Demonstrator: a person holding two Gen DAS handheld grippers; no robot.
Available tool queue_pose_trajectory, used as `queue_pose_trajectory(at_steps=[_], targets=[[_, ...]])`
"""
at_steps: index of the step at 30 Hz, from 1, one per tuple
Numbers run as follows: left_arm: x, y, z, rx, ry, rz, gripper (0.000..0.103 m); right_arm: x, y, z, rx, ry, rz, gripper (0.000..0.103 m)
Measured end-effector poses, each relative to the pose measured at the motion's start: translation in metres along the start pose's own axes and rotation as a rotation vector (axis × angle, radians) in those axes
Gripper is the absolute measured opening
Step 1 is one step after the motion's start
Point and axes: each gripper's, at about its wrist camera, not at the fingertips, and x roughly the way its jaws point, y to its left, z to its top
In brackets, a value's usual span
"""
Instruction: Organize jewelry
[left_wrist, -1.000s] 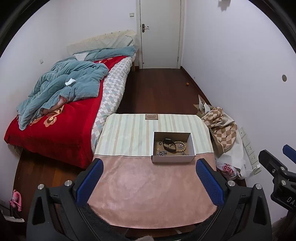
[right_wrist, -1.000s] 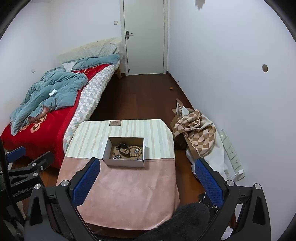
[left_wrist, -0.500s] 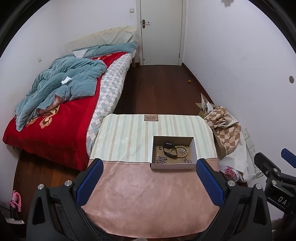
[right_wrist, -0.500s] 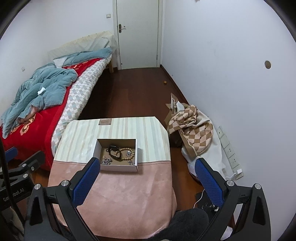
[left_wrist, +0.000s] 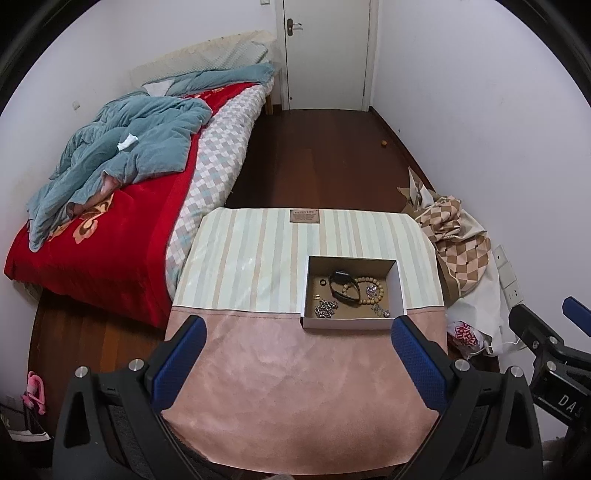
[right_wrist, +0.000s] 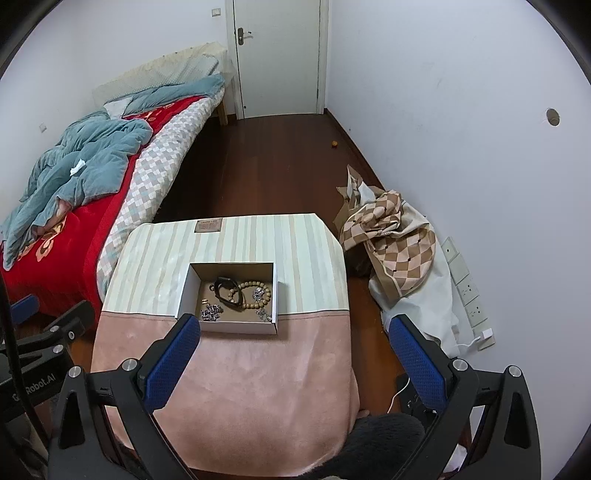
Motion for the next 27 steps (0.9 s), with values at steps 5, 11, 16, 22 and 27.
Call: queue_pose_trajectory(at_steps=[5, 11, 16, 22, 27], targets=[[0.000, -0.003, 0.002, 0.008, -0.001, 0.000, 0.102, 0.003, 0.002, 0.004, -0.005, 0.004, 0.000, 0.103], [-0.004, -0.003, 0.004, 0.012, -0.012, -0.008, 0.102, 0.004, 0.004, 0.005, -0.011, 0.007, 0.005, 0.103], [-0.008, -0.002, 0.004, 0.005, -0.022, -0.010, 0.103, -0.001, 0.006, 0.005, -0.019, 0.000, 0.006, 0.103], [-0.013, -0.003, 0.004, 0.010, -0.033, -0.009, 0.103, -0.006, 0.005, 0.005, -0.021, -0.009, 0.003, 0.103], [-0.017, -0.004, 0.003, 0.011, -0.041, 0.004, 0.103, -0.010, 0.003, 0.005, -0.019, -0.011, 0.006, 0.103]])
